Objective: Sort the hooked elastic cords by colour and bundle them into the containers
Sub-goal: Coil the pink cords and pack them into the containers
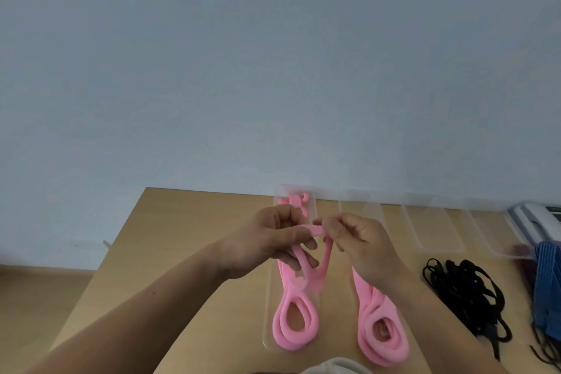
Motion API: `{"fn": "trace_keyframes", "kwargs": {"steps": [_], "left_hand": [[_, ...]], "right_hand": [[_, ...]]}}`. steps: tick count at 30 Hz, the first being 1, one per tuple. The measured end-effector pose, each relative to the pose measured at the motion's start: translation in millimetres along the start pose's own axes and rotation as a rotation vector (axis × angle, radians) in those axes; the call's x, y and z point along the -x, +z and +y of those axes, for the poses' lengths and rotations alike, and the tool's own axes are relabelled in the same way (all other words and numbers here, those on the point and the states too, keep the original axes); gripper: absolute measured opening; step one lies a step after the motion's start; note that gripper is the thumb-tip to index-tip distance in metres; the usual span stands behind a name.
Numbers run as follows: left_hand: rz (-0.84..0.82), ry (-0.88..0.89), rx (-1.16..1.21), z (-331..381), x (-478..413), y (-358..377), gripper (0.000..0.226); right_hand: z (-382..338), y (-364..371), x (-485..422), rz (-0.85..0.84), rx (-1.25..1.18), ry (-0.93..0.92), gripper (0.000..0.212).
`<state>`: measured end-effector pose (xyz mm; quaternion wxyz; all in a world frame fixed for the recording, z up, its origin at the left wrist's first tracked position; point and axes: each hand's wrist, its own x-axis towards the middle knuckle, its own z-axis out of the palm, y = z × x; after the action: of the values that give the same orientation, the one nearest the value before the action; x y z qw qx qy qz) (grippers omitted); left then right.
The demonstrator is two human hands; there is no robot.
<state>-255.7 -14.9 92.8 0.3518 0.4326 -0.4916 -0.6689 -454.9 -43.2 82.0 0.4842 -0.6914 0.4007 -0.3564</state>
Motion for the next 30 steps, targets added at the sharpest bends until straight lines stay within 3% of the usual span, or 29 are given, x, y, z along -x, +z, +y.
{"fn": "trace_keyframes", "kwargs": {"steps": [5,13,21,25,30], "left_hand": [[0.067,0.013,-0.091,-7,4,2,0.017],[0.044,-0.173,-0.193,-5,6,5,0.031],[0.083,-0.144,-0.015,-11,2,3,0.03],[0.112,-0.143,0.011,-11,0,4,0.032],[0.177,-0.065,-0.033,-14,0,2,0.018]], "right_hand": [[4,-2,4,-0.021,0.058,0.027,0.002],[12,11,9,0.084,0.214,-0.101,0.02],[23,18,11,0.153,0.302,-0.306,0.011],[23,18,10,0.172,0.366,-0.406,0.017],[27,20,12,0.176,0.341,-0.309,0.014]]}}
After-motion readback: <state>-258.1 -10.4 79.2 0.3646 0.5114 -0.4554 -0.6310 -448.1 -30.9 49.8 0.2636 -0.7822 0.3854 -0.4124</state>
